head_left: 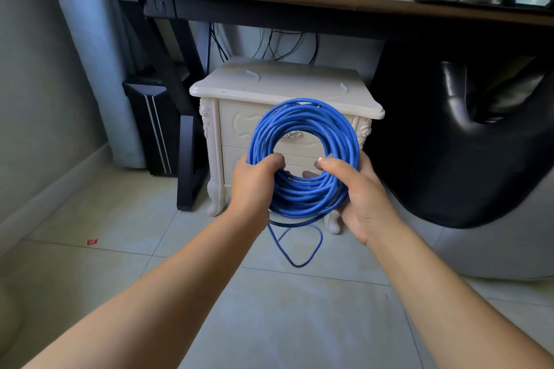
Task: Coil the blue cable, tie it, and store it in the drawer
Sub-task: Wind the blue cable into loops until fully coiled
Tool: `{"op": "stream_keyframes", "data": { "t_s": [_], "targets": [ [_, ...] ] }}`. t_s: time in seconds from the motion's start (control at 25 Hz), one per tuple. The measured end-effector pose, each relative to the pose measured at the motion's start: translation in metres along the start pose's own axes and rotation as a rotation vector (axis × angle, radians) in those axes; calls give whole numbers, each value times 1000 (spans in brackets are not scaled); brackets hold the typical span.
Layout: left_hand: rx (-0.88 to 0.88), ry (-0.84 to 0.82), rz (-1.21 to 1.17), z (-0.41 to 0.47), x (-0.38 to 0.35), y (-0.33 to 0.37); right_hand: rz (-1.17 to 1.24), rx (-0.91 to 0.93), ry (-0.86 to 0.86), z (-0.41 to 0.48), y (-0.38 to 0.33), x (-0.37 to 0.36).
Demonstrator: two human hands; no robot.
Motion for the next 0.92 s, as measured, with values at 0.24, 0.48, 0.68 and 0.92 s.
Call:
{"op": "stream_keyframes", "data": {
  "t_s": [0.24, 0.48, 0.68, 0.92],
  "targets": [
    [52, -373, 186, 1, 2, 4, -135, 116, 194, -4, -16, 11],
    [-169, -677, 347, 13, 10, 21, -737, 208, 210, -12, -23, 17],
    [-364, -765, 767, 5, 6, 20, -1050, 173, 89, -18, -15, 6],
    [-304, -545, 581, 9, 7, 20, -765, 181, 6, -12, -25, 9]
  ]
}}
Point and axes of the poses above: each hand's wrist, its own z-axis towards the middle knuckle, its own x-axis out of the back of the hand, y = z × x, the point moved 2 cm from there along z, towards the middle knuckle, and after that the axes turned 15 degrees about -x, right-handed, at the moved point
